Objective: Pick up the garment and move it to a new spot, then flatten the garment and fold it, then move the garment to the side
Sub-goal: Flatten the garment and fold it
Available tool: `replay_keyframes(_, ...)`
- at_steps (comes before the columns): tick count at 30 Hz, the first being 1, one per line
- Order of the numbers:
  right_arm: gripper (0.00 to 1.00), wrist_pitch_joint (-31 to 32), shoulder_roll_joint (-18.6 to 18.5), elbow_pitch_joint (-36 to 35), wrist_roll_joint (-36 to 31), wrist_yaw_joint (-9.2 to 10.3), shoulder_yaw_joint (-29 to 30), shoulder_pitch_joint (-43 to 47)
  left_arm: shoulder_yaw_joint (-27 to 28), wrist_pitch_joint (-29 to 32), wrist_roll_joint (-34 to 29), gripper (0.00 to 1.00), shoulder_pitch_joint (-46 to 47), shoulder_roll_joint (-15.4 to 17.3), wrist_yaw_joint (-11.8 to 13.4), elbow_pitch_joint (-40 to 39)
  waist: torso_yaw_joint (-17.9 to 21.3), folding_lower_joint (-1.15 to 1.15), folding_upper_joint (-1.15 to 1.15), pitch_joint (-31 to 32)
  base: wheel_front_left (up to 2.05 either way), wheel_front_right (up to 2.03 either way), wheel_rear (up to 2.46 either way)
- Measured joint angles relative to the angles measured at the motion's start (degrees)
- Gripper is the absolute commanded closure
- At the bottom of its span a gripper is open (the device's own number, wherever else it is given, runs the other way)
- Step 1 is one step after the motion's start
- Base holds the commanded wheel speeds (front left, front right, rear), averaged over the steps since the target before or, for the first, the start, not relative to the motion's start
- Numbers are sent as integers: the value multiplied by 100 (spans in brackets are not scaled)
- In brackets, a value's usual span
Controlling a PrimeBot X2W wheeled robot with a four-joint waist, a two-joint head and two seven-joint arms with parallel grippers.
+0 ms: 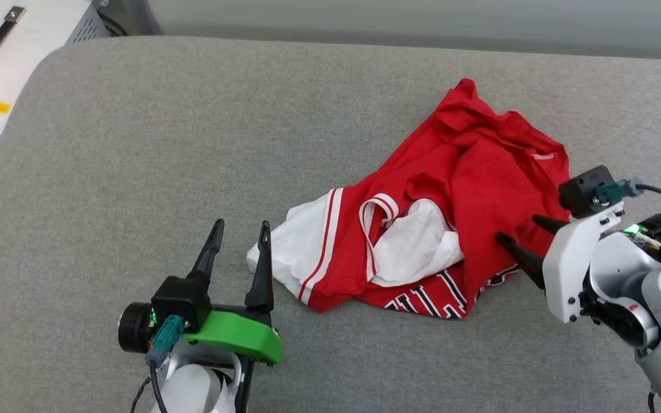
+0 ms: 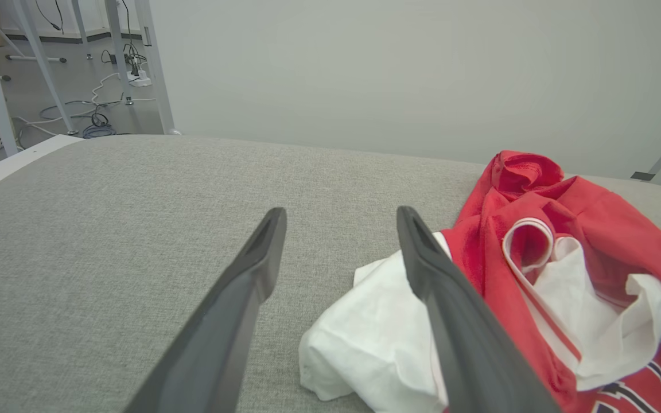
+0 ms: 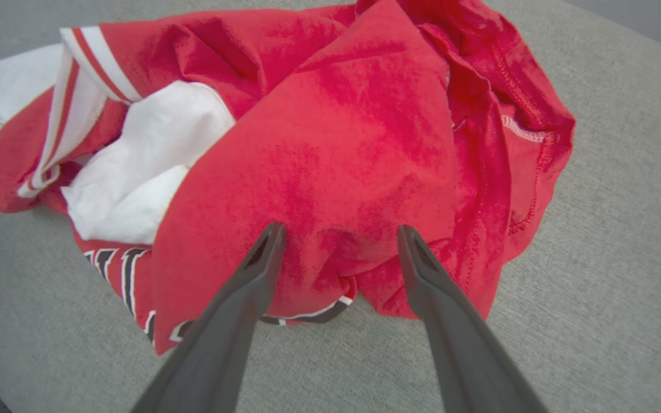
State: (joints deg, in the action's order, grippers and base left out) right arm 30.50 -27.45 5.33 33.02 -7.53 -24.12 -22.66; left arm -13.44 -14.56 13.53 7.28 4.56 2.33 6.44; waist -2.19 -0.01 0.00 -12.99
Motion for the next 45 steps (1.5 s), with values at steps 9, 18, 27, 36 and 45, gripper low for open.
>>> replay_keyframes(9,100,561,-2,300,142,-1,-88,-337,-51,-3,15,0,94,-42,44,25,-86,0,0,-223,0,0,0)
replay_keyframes(18,100,287,-12,305,-1,-1,1132,-62,-55,-5,16,0,93,-40,45,33,16,0,0,-14,0,0,0)
replay_keyframes(27,100,-112,705,1159,24,-1,3149,1001,-83,-10,45,0,39,-35,45,26,-18,0,0,61,0,0,0)
replay_keyframes(36,0,-1018,1502,1648,386,-5,3875,1271,-98,-9,67,0,12,54,49,36,50,0,0,104,0,0,0)
replay_keyframes(45,0,-2495,1612,1154,5,1,3894,1824,-114,7,146,0,-61,99,51,74,86,0,0,345,0,0,0)
